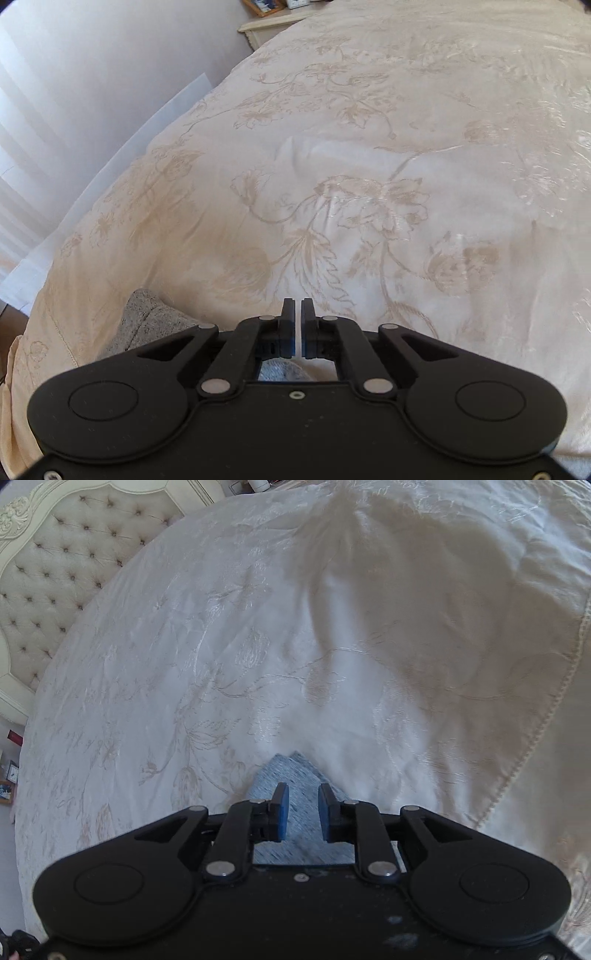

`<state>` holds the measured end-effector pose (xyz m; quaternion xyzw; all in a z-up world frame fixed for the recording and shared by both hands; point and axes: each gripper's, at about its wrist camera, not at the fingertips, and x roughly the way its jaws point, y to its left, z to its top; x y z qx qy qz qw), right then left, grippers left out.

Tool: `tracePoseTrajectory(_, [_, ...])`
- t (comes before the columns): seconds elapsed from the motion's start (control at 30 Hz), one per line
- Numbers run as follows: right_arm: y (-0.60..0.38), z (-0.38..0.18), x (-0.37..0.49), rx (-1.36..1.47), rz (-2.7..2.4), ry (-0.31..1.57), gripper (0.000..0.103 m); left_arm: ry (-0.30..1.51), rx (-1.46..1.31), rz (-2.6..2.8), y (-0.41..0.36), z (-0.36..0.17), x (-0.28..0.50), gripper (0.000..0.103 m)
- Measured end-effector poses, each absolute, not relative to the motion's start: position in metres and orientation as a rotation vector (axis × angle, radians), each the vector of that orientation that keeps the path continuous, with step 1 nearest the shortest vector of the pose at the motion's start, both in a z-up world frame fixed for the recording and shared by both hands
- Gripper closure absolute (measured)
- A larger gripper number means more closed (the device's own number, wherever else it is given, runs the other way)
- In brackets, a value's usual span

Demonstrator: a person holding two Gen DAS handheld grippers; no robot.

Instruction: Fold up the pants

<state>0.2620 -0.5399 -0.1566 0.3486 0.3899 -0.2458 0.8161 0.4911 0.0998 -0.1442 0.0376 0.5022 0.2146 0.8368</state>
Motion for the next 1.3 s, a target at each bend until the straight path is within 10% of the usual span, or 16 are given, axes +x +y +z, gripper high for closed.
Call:
tracePoseTrajectory(0.53, [-0.544, -0.2, 0.23, 0.866, -0.562, 0.872, 0.083, 1.186, 0.135, 0.038, -0.01, -0.128, 0.362, 0.087])
tracePoseTrajectory(0.6, [-0.54, -0.196, 0.233, 0.849, -0.548, 0.87, 0.1, 1.192, 0.142, 0.031, -0.013, -0.127, 0.355, 0.087])
tracePoseTrajectory(0.8, [-0.538, -0.179, 0.222, 0.737, -0.642, 0.9, 0.101, 1.198, 0.2, 0.029, -0.012, -0.126, 0.349, 0.087])
tracePoseTrajectory(1.03, [-0.495, -0.15, 0.25, 0.615, -0.352, 0.879, 0.076, 1.155, 0.281, 0.031, -0.008, -0.125, 0.364, 0.087])
tracePoseTrajectory(1.3, [-0.382, -0.151, 0.326, 0.459, 0.013, 0.954, 0.073, 1.15, 0.285, -0.007, 0.01, -0.129, 0.386, 0.086])
